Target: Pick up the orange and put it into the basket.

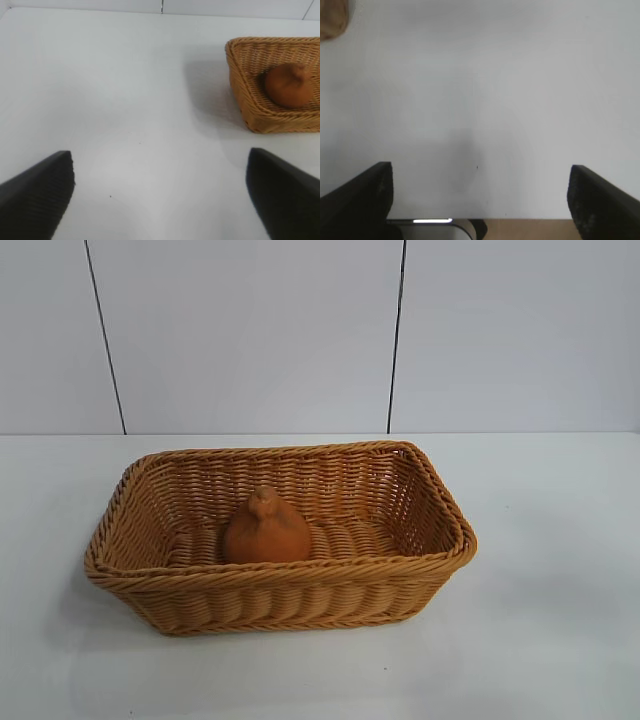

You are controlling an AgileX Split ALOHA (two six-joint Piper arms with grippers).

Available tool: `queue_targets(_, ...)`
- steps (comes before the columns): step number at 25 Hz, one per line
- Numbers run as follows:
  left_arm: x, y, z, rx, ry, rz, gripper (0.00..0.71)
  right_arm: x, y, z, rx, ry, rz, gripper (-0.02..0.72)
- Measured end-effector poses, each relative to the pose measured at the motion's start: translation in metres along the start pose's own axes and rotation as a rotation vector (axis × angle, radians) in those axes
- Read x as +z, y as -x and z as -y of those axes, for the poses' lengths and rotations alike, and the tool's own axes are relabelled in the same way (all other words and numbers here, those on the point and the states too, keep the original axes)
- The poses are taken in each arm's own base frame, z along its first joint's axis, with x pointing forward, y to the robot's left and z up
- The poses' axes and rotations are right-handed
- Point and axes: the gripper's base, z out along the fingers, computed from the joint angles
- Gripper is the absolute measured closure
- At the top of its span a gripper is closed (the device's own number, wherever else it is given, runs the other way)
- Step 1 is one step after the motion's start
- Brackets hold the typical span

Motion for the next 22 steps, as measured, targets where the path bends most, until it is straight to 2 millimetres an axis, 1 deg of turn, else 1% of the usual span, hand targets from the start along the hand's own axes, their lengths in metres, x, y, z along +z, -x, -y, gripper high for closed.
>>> queue_targets(5,0.0,0.0,0.0,0.0,0.0,0.0,0.046,-0.025,-0.016,0.0,0.0,-0.005,0.189,0.052)
queue_targets(9,0.0,0.0,0.0,0.0,0.0,0.0,0.046,-0.047,-0.035,-0.001,0.002,-0.005,0.376,0.052)
queue_targets(11,0.0,0.0,0.0,0.0,0.0,0.0,0.046,-0.054,-0.044,-0.002,0.002,-0.007,0.446,0.052)
queue_targets(22,0.0,0.0,0.0,0.0,0.001,-0.001,0.046,-0.056,-0.048,-0.002,-0.002,0.003,0.456,0.052)
